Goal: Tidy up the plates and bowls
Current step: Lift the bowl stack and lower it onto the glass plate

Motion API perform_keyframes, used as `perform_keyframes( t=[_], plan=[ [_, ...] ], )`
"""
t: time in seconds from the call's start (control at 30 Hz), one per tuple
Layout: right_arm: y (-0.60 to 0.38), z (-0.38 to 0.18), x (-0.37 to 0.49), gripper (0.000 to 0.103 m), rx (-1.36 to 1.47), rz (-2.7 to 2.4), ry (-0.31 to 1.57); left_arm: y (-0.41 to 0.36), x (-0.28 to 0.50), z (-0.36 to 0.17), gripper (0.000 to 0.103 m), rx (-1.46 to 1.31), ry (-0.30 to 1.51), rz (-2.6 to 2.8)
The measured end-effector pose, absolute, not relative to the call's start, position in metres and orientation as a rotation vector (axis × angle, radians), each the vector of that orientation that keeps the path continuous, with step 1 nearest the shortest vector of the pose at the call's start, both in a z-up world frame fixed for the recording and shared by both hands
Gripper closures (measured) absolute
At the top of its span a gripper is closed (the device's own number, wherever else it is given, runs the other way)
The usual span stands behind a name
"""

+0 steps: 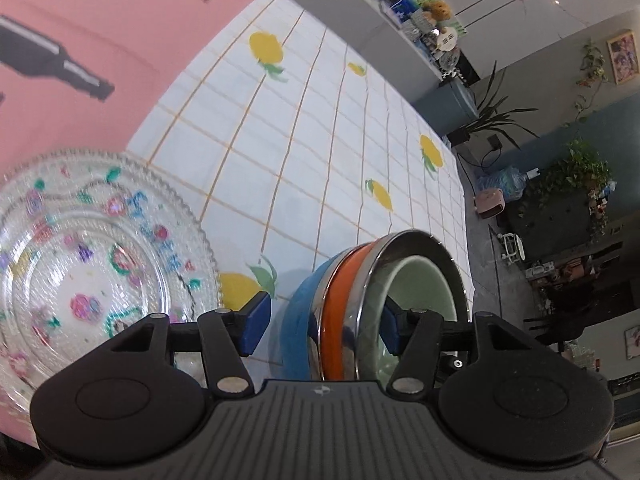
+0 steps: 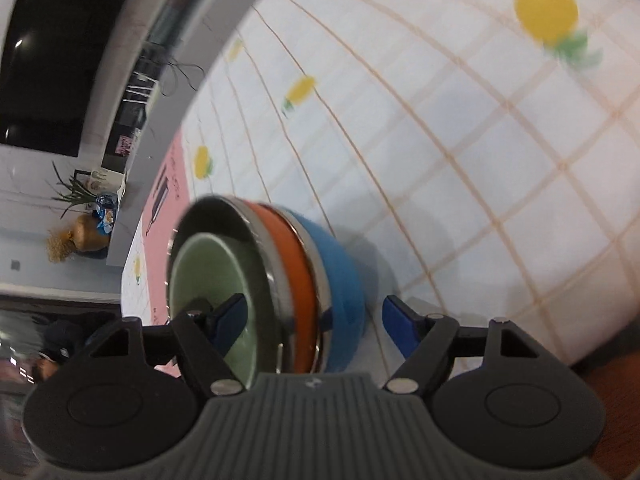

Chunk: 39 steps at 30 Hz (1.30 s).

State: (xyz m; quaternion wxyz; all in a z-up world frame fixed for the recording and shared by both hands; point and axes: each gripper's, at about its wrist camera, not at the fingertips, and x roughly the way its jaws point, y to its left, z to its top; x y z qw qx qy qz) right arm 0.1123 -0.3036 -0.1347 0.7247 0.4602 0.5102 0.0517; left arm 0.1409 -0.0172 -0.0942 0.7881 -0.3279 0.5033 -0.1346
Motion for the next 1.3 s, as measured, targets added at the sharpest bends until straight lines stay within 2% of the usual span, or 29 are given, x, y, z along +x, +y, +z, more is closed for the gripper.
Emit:
perform_keyframes(
  t=[0.23, 0.4, 0.53, 1.3],
  plan=[
    [-0.293, -0.138, 0.117, 0.033, 1.003, 0.106, 1.131, -0.030, 0.142, -0.103, 0.041, -0.678, 1.122, -0.276],
    [-0.294, -0.141, 0.117, 0.045, 1.010, 0.075, 1.139, -0.033, 0.141, -0.109, 0.044, -0.710, 1.138, -0.291],
    [-0.292, -0.141, 0.118, 0.047, 1.002, 0.075, 1.142, -0.038, 0.140, -0.108, 0.043, -0.689, 1.130, -0.283],
    [-0.286, -0.126, 0.112, 0.050, 0.953, 0.117, 1.092, -0.035, 0.132, -0.085, 0.046, -0.637, 1.084, -0.287]
  ],
)
